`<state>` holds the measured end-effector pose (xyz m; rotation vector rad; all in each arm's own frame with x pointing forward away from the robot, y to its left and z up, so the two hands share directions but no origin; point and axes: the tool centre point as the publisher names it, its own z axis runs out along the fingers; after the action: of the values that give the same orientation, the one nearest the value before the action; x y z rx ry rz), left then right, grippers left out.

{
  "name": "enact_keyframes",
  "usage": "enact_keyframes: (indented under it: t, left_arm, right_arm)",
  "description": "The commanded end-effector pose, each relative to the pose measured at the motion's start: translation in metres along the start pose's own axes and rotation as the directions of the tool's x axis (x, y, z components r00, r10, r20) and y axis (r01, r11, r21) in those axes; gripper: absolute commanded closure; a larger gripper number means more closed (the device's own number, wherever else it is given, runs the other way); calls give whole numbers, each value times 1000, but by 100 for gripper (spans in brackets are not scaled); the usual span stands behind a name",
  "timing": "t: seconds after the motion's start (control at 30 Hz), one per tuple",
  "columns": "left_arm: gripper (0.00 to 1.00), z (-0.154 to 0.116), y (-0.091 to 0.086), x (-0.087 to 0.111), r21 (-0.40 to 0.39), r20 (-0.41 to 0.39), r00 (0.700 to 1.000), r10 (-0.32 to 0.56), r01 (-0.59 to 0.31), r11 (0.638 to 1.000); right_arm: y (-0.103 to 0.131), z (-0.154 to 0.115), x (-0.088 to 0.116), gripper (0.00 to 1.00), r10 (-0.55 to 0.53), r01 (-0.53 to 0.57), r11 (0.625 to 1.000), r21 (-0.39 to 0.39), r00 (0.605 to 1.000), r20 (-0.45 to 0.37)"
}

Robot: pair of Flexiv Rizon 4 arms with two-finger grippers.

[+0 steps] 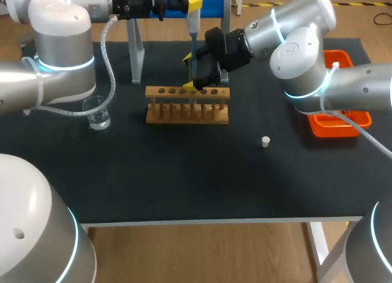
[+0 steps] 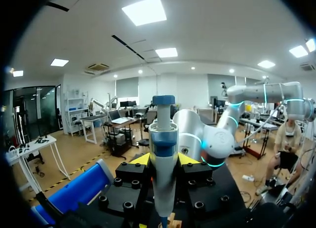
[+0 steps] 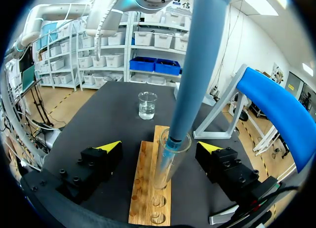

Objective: Invert the test tube, pick up the pipette, mount the tip to pipette, aspirate from beaker and dispense into the tube, eject the tip, return the pipette, and cap with the stopper.

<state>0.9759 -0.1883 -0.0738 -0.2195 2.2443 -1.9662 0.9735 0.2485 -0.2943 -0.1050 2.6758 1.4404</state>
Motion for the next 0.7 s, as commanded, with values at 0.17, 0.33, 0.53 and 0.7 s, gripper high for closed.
enact_keyframes:
  t: [0.17,0.33,0.53,0.7]
  left_arm:
    - [100,2,2,0,3,3,1000,1,-1,1000]
    - [100,3,3,0,3,3,1000,-2,1,1000]
    - [100,3,4,-1,9,7,1000,-8,8,1000]
    - [100,3,6,-1,7,8,1000,-10,10,1000]
  right_arm:
    - [0,0,-1,0,1,-1,1000,4,1000,-4]
    - [0,0,-1,0,1,-1,1000,4,1000,-4]
    - [0,0,-1,0,1,-1,1000,4,1000,-4]
    - [0,0,-1,0,1,-1,1000,4,1000,-4]
